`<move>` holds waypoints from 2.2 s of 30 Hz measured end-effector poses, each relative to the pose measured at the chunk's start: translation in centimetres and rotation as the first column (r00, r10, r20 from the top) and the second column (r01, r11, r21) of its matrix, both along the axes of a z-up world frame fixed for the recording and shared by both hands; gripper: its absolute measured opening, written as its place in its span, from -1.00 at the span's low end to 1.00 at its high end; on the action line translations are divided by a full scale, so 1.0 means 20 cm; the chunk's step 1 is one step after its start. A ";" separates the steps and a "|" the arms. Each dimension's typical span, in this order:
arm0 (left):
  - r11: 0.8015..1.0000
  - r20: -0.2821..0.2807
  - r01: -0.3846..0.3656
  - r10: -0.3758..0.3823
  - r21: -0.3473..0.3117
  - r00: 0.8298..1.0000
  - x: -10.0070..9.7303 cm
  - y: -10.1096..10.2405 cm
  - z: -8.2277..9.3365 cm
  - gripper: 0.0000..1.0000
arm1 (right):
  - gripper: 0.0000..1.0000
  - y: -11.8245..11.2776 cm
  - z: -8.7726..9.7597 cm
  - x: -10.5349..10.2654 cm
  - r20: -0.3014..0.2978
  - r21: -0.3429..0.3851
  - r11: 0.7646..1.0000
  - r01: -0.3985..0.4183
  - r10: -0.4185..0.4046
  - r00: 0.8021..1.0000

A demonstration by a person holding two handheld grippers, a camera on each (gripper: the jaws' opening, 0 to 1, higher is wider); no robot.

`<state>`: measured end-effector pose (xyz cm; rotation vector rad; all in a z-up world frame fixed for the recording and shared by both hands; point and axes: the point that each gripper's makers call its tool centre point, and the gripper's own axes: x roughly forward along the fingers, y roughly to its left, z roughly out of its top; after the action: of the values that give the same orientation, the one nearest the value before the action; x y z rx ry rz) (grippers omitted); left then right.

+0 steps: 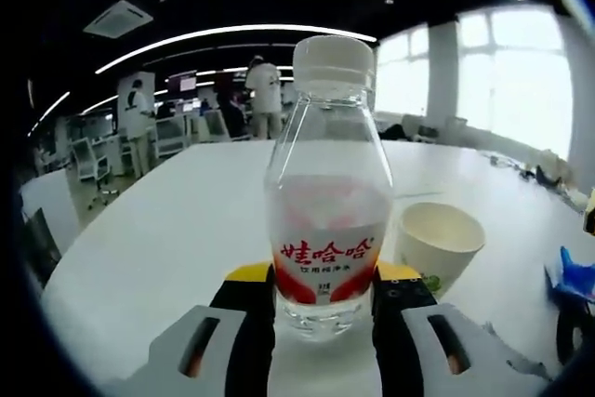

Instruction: Arrange the tabletop items into an orderly group along one side of the table until the central work area is clear of visible clutter.

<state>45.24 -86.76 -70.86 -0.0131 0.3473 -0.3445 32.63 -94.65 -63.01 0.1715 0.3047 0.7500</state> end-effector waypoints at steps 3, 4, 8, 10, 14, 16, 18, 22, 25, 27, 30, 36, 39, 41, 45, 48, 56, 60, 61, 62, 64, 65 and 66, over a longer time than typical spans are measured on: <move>1.000 -0.010 -0.004 0.004 -0.025 1.000 0.00 0.00 0.00 -0.17 | -1.00 -0.05 0.01 -0.01 -0.003 0.008 1.000 0.026 -0.026 1.000; 1.000 -0.002 -0.013 0.013 -0.029 1.000 0.01 0.01 0.01 -0.09 | -1.00 -0.07 0.01 -0.01 -0.015 0.031 0.999 0.044 -0.043 0.999; 1.000 0.030 -0.021 0.021 -0.017 0.999 0.04 0.03 0.06 0.10 | -1.00 -0.12 0.03 0.00 -0.005 0.029 0.998 0.052 -0.052 0.999; 1.000 0.038 -0.013 0.014 -0.026 0.999 0.04 0.03 0.09 0.12 | -1.00 -0.14 0.05 0.00 0.001 0.034 0.998 0.054 -0.054 0.999; 0.999 0.044 -0.017 0.018 -0.035 0.999 0.05 0.04 0.11 0.28 | -1.00 -0.15 0.04 -0.01 -0.002 0.030 0.998 0.062 -0.062 0.998; 0.999 0.041 -0.019 0.020 -0.027 0.999 0.04 0.05 0.11 0.29 | -1.00 -0.16 0.04 -0.03 -0.005 0.030 0.998 0.063 -0.063 0.998; 0.999 0.040 -0.024 0.026 -0.030 0.999 0.04 0.06 0.12 0.28 | -1.00 -0.17 0.05 -0.04 -0.002 0.030 0.998 0.063 -0.063 0.998; 0.999 0.041 -0.038 0.039 -0.030 0.998 0.02 0.09 0.14 0.27 | -1.00 -0.20 0.05 -0.08 -0.003 0.031 0.997 0.064 -0.064 0.998; 0.999 0.051 -0.039 0.040 -0.032 0.998 0.00 0.10 0.18 0.26 | -1.00 -0.22 0.05 -0.11 -0.009 0.028 0.997 0.071 -0.071 0.997; 0.999 0.062 -0.037 0.038 -0.031 0.997 0.00 0.10 0.22 0.26 | -1.00 -0.23 0.05 -0.13 -0.010 0.028 0.997 0.075 -0.074 0.997; 0.998 0.070 -0.033 0.037 -0.046 0.997 -0.01 0.11 0.26 0.27 | -1.00 -0.26 0.05 -0.16 -0.016 0.027 0.996 0.087 -0.087 0.996; 0.998 0.083 -0.048 0.052 -0.051 0.995 -0.04 0.13 0.32 0.26 | -1.00 -0.32 0.08 -0.21 -0.017 0.034 0.993 0.109 -0.108 0.994; 0.998 0.092 -0.046 0.051 -0.051 0.994 -0.07 0.13 0.36 0.25 | -1.00 -0.34 0.10 -0.24 -0.010 0.032 0.993 0.115 -0.115 0.993; 0.998 0.092 -0.045 0.050 -0.052 0.995 -0.08 0.13 0.37 0.24 | -1.00 -0.35 0.11 -0.25 -0.005 0.030 0.993 0.118 -0.118 0.993; 0.998 0.095 -0.043 0.048 -0.052 0.994 -0.10 0.14 0.41 0.24 | -1.00 -0.37 0.15 -0.27 0.009 0.034 0.991 0.126 -0.126 0.992; 0.998 0.110 -0.042 0.048 -0.054 0.993 -0.13 0.14 0.47 0.24 | -1.00 -0.39 0.19 -0.30 0.020 0.036 0.990 0.134 -0.135 0.991; 0.999 0.134 -0.026 0.032 -0.044 0.990 -0.19 0.13 0.54 0.24 | -1.00 -0.40 0.22 -0.34 0.019 0.063 0.986 0.157 -0.158 0.987; 0.999 0.140 -0.007 0.012 -0.033 0.990 -0.23 0.11 0.56 0.23 | -1.00 -0.38 0.25 -0.37 0.033 0.056 0.989 0.137 -0.139 0.990; 1.000 0.142 -0.001 0.005 -0.026 0.990 -0.25 0.11 0.57 0.22 | -1.00 -0.38 0.26 -0.38 0.036 0.055 0.990 0.132 -0.134 0.990; 1.000 0.143 0.000 0.003 -0.025 0.990 -0.26 0.11 0.57 0.22 | -1.00 -0.38 0.26 -0.39 0.038 0.057 0.990 0.130 -0.132 0.991; 1.000 0.148 0.005 -0.002 -0.018 0.989 -0.28 0.12 0.59 0.22 | -1.00 -0.39 0.28 -0.40 0.044 0.062 0.990 0.129 -0.132 0.990; 1.000 0.149 0.006 -0.004 -0.014 0.989 -0.29 0.12 0.60 0.21 | -1.00 -0.39 0.28 -0.41 0.045 0.064 0.990 0.128 -0.131 0.990; 1.000 0.151 0.005 -0.003 -0.013 0.989 -0.30 0.12 0.60 0.21 | -1.00 -0.39 0.29 -0.42 0.045 0.066 0.989 0.129 -0.132 0.990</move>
<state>39.21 -84.28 -58.82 0.0010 0.1954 -0.3494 24.21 -102.41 -57.26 0.2302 0.2208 0.6336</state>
